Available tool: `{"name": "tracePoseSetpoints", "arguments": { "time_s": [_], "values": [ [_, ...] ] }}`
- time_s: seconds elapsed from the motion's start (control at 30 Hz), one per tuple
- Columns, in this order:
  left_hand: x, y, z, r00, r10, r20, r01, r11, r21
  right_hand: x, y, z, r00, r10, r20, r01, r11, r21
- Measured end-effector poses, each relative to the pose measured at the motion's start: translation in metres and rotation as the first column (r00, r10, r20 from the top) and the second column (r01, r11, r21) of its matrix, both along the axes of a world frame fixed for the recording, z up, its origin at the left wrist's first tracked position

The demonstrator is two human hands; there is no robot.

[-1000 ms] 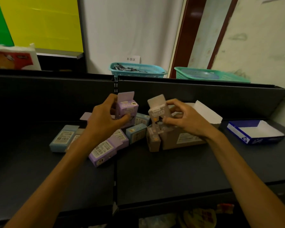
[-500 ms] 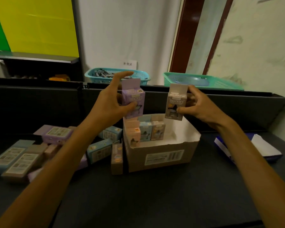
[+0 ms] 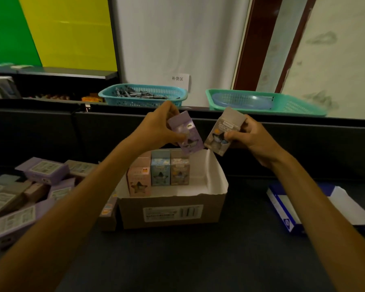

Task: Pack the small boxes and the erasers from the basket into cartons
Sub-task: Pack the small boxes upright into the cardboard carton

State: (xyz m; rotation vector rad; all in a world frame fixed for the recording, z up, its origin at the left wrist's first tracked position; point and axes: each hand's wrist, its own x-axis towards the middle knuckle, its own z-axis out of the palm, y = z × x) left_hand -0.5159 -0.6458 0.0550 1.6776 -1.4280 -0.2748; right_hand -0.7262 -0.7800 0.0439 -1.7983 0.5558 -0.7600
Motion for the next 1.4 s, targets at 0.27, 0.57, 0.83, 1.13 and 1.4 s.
{"name": "tracePoseSetpoints", "arguments": {
  "time_s": [0.27, 0.57, 0.83, 1.13, 1.4],
  "values": [
    [-0.005, -0.024, -0.017, 0.977, -0.102, 0.187, 0.077, 0.987, 0.138, -0.005, -0.004, 0.004, 0.993, 0.067, 0.098, -0.069, 0.997, 0.021],
    [-0.008, -0.036, -0.025, 0.946, -0.141, 0.291, 0.095, 0.981, 0.168, 0.001, 0.007, -0.004, 0.986, 0.163, -0.025, -0.165, 0.984, -0.066],
    [-0.009, -0.037, -0.025, 0.894, -0.204, 0.4, 0.141, 0.973, 0.181, -0.002, 0.005, -0.009, 0.988, 0.139, -0.075, -0.146, 0.984, -0.102],
    [-0.02, -0.051, -0.03, 0.831, -0.296, 0.471, 0.185, 0.945, 0.269, -0.009, 0.005, -0.01, 0.976, 0.176, -0.126, -0.188, 0.978, -0.094],
    [-0.02, -0.054, -0.042, 0.756, -0.258, 0.601, 0.08, 0.948, 0.306, -0.008, 0.001, -0.012, 0.975, 0.167, -0.145, -0.182, 0.978, -0.097]
  ]
}}
